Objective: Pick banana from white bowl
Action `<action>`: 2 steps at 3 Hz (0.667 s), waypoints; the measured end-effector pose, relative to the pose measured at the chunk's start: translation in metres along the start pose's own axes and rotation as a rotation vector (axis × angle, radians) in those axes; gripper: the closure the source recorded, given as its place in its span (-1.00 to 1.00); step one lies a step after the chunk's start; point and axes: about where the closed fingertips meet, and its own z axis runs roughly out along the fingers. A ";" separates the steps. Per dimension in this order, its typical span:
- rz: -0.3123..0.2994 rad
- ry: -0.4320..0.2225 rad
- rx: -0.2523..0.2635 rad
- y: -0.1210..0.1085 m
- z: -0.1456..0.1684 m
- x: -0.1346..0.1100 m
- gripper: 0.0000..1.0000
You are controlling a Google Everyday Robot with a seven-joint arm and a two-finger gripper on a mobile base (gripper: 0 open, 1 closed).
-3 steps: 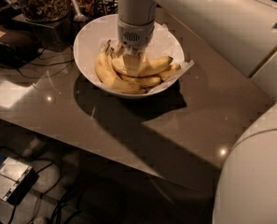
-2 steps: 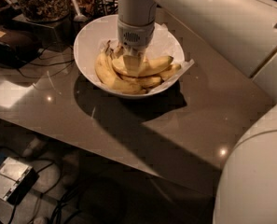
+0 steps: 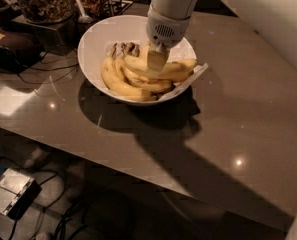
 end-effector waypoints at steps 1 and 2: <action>0.001 -0.076 0.013 0.004 -0.028 0.010 1.00; -0.016 -0.122 0.029 0.009 -0.051 0.015 1.00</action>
Offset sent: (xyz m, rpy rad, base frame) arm -0.0328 -0.0348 0.0672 0.1450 -0.0782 0.0374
